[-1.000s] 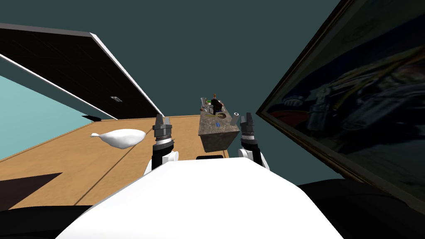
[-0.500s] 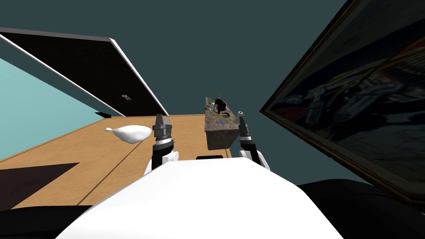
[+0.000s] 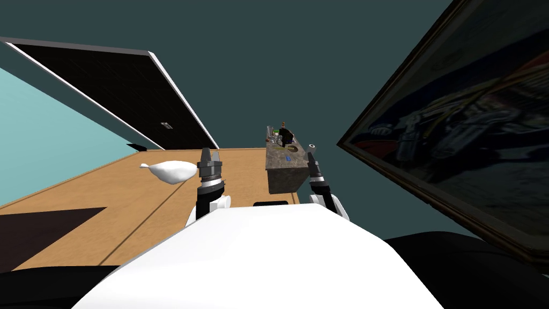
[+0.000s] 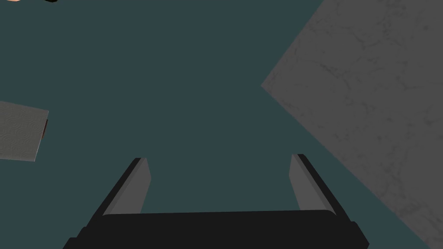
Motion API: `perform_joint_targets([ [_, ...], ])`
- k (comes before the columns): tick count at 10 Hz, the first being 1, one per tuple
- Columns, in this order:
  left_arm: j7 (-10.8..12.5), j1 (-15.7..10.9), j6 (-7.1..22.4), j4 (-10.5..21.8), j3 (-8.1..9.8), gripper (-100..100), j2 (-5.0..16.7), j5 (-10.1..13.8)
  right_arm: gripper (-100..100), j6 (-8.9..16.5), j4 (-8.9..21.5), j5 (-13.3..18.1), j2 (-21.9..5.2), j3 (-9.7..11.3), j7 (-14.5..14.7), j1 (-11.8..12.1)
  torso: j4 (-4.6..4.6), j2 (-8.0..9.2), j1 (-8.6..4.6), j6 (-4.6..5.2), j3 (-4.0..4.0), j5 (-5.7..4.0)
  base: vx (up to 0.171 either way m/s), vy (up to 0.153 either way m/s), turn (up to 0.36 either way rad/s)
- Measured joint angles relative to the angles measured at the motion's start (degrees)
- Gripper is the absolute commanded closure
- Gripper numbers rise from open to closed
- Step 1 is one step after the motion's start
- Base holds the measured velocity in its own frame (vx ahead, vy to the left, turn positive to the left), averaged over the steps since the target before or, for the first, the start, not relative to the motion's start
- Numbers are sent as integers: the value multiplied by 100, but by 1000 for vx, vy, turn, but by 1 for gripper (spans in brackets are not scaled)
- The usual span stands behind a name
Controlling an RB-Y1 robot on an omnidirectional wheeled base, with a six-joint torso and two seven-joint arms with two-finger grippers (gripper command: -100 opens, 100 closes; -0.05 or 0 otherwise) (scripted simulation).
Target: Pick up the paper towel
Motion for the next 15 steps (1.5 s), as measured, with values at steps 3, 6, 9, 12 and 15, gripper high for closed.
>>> perform_joint_targets([
  [3,0,0,0,0,0,0,0,0,-100,0,0,0,-1,0,-1,1,0,-2,-3,1,-1,0,-1,2,5],
  [6,0,0,0,0,1,0,1,0,-100,22,87,37,7,3,92,-43,-1,-5,-20,0,-3,-4,4,-41,5],
  [9,0,0,0,0,0,0,0,0,-100,80,314,155,-25,-21,397,-64,0,-3,-11,1,-2,-3,-2,-20,-7],
  [12,0,0,0,0,0,0,0,0,-100,122,526,309,-62,-40,669,-35,0,-1,-3,1,0,0,-3,5,13],
  [15,0,0,0,0,0,0,0,0,-100,270,739,513,-138,-82,971,-54,0,1,0,1,1,0,-4,6,17],
])
